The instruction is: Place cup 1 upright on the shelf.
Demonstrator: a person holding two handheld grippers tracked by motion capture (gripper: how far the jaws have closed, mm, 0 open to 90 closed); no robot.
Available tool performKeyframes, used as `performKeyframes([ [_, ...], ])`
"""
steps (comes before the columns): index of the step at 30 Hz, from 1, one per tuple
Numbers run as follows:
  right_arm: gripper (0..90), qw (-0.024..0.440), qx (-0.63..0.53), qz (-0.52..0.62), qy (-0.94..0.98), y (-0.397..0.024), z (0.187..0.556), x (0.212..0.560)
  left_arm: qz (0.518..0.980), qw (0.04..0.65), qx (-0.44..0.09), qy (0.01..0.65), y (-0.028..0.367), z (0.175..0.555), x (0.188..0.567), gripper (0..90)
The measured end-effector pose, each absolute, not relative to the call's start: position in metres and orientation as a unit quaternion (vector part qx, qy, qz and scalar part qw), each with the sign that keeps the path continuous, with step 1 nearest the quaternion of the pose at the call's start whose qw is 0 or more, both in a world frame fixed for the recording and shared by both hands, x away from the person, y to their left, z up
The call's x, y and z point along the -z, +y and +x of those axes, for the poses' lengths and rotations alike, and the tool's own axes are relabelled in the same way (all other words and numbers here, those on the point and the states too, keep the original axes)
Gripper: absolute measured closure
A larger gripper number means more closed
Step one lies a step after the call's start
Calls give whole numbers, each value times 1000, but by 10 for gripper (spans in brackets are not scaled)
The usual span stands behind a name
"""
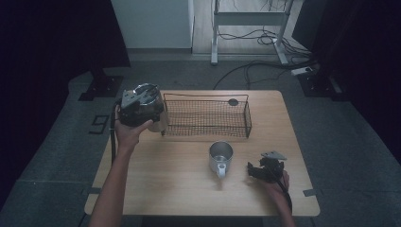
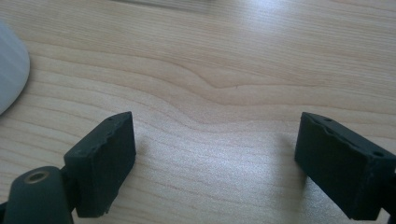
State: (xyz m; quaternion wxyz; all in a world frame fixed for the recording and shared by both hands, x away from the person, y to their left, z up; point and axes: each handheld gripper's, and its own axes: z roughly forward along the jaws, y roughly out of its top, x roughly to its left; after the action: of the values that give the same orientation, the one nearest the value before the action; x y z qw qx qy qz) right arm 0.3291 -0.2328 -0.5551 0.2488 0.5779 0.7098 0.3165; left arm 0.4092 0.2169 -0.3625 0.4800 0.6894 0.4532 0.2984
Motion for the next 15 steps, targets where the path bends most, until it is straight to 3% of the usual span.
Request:
performKeyframes([
  [15, 125, 250, -317, 578, 709, -233, 329, 555, 691, 482, -292, 454, 209, 427, 365, 40],
])
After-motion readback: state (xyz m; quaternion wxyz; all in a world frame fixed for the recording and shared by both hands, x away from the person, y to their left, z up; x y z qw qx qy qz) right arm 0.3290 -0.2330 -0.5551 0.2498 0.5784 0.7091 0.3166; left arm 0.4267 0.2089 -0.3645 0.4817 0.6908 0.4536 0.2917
